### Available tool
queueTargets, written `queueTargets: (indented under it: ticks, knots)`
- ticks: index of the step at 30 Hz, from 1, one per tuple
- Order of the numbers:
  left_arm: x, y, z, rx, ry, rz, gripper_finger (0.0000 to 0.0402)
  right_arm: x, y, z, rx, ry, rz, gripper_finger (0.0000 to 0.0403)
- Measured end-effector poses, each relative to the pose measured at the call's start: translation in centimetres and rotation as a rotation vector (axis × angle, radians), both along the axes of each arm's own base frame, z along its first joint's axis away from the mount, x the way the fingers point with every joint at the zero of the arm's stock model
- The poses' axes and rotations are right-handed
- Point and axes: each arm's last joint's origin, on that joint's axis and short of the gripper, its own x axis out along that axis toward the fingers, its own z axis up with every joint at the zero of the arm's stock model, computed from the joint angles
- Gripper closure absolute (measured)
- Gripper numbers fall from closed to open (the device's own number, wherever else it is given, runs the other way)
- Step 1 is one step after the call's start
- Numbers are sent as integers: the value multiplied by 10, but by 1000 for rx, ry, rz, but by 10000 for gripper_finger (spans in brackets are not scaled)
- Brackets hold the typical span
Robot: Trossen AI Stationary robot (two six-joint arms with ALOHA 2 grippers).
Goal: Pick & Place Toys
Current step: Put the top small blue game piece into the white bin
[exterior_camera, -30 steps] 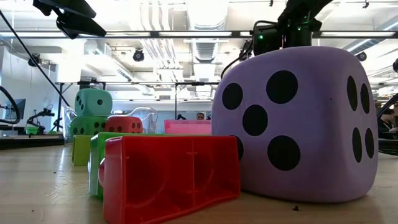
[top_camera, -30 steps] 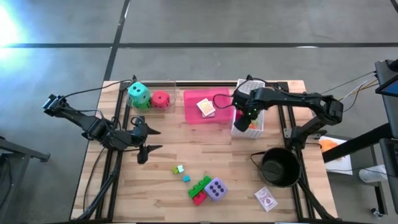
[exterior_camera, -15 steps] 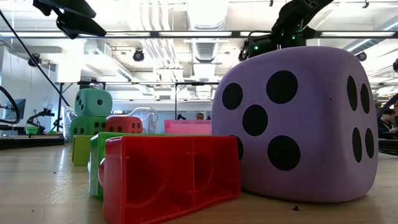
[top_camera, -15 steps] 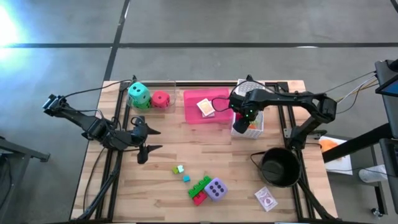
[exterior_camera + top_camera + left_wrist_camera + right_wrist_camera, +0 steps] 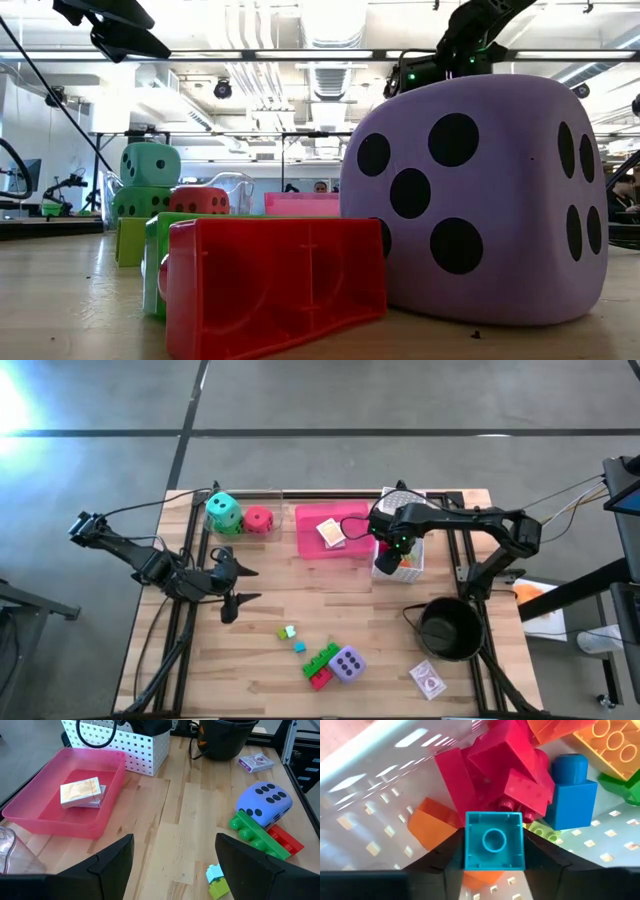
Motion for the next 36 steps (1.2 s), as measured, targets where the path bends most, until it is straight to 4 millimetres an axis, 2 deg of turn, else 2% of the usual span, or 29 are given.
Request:
queueTargets:
  ticks: [9,16,26,36]
  knots:
    - [0,0,0,0,0,0,119,0,-1,1,-8,2,-20,154]
    - [0,0,0,0,0,0,120,5,-2,15,-3,-15,-13,115]
    - [0,0,-1,5,8,-1,120,9,-4,33,-17,-21,-12,109]
    - [0,0,-1,2,9,2,120,6,-2,29,-19,12,-36,109]
